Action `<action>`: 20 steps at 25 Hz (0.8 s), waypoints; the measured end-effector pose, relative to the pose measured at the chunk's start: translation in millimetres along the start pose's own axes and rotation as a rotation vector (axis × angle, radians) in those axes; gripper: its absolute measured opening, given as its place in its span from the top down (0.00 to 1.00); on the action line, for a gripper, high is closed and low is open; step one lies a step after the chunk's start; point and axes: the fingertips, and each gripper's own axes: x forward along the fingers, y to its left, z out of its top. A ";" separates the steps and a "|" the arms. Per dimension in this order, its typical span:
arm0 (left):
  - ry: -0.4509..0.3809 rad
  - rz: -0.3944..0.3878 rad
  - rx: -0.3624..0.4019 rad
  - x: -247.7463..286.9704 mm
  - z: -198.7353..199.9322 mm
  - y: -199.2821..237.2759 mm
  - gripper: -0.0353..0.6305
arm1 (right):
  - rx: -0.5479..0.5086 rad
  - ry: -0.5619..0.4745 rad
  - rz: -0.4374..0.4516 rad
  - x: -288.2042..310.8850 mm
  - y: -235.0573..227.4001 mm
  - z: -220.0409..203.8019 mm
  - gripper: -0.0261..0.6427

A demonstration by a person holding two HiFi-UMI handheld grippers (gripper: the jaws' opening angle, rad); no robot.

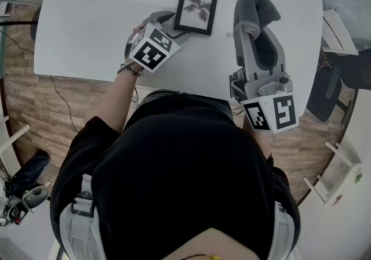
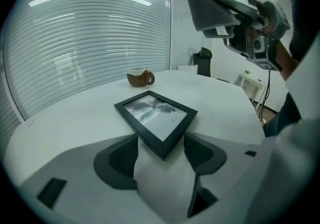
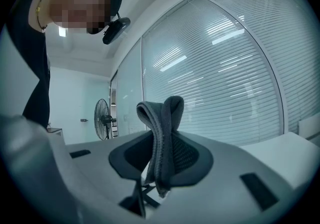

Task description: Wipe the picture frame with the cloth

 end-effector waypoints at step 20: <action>0.021 -0.022 -0.010 4.8 0.2 2.0 0.51 | -0.133 0.111 0.011 32.9 -26.8 -25.6 0.82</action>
